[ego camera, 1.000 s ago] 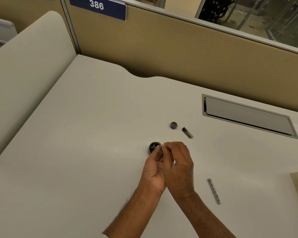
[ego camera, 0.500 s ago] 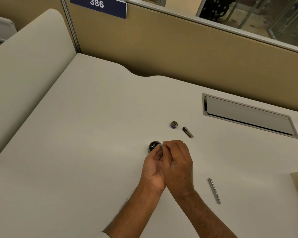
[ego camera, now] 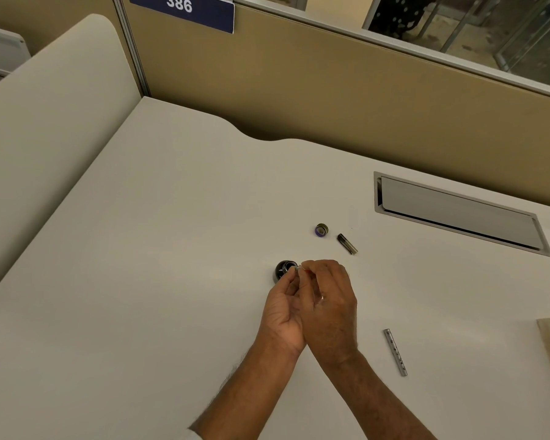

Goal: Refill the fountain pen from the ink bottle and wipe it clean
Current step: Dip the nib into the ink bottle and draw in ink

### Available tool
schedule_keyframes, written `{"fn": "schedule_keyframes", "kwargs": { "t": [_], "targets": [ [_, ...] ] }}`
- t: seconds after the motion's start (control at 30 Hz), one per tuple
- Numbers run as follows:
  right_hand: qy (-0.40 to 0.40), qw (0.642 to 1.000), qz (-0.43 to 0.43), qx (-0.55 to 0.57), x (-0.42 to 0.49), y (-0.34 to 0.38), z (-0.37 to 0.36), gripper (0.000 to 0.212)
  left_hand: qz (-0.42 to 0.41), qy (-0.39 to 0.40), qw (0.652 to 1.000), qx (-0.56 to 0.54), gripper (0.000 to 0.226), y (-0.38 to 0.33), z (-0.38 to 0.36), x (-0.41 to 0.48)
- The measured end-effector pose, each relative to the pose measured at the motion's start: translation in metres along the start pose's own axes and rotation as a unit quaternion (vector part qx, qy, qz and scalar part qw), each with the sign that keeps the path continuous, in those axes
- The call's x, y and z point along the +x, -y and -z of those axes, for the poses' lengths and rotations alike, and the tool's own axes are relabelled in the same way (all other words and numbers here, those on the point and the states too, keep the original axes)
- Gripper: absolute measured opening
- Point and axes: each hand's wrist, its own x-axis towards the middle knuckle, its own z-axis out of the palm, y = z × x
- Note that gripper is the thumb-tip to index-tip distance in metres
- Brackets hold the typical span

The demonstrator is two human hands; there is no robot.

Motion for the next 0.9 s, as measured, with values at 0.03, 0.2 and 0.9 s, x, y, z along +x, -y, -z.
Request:
{"fn": "schedule_keyframes", "kwargs": {
  "t": [0.03,0.2,0.9],
  "targets": [
    [0.0,1.0,0.002,-0.001,-0.0001,-0.0001,-0.0001,0.014,-0.001,-0.003,1.0,0.004,0.033,-0.0004,-0.0001,-0.0001],
    [0.0,1.0,0.002,0.004,0.0,0.0005,0.0004,0.016,-0.003,-0.003,1.0,0.007,0.038,-0.0011,0.0008,0.0009],
    [0.006,1.0,0.008,-0.004,0.0015,0.0009,0.0007,0.014,-0.004,0.001,1.0,0.002,0.033,-0.0005,-0.0012,-0.0014]
  ]
}}
